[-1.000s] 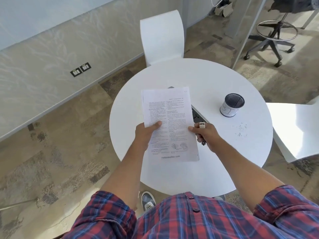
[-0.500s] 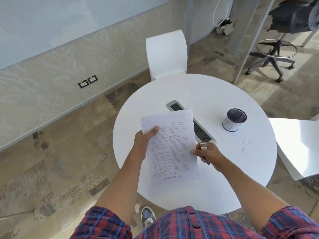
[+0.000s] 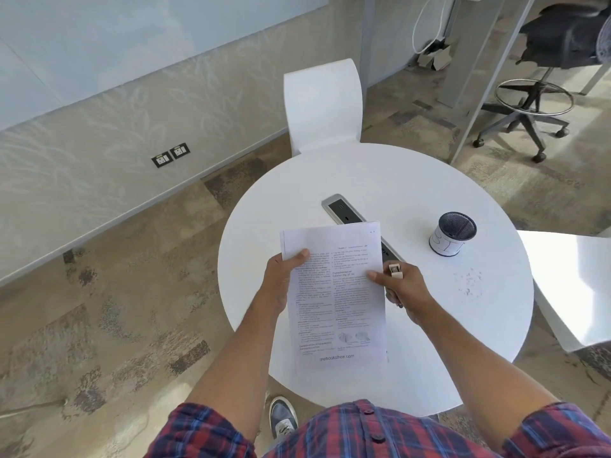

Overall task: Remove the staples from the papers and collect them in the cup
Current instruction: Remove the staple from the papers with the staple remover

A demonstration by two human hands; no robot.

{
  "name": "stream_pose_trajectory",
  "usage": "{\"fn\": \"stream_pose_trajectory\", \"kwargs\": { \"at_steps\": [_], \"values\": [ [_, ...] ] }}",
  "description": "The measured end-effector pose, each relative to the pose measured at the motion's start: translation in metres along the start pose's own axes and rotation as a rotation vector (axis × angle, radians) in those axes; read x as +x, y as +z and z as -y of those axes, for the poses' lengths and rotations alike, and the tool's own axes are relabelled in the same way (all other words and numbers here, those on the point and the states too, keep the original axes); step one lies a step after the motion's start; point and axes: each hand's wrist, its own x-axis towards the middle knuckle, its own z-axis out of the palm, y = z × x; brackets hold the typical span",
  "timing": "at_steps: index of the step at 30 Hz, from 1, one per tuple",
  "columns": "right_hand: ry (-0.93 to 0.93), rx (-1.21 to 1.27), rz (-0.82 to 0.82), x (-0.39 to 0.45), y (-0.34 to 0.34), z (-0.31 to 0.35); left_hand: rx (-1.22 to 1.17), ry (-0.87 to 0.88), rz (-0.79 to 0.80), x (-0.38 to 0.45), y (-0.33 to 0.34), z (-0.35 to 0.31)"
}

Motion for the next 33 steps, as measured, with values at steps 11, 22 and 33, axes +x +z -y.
{"fn": "stream_pose_trajectory", "kwargs": {
  "at_steps": [11,22,33],
  "values": [
    [-0.130,0.030,-0.058,-0.007,-0.001,-0.006,0.178,0.120,0.039,-0.007,0.005,-0.001],
    [-0.047,0.016,-0.148,-0.011,-0.002,-0.001,0.098,0.112,-0.040,-0.005,0.011,0.000],
    [0.054,0.018,-0.187,-0.007,-0.009,-0.003,-0.051,0.165,-0.203,0.004,0.010,-0.016]
  ]
}}
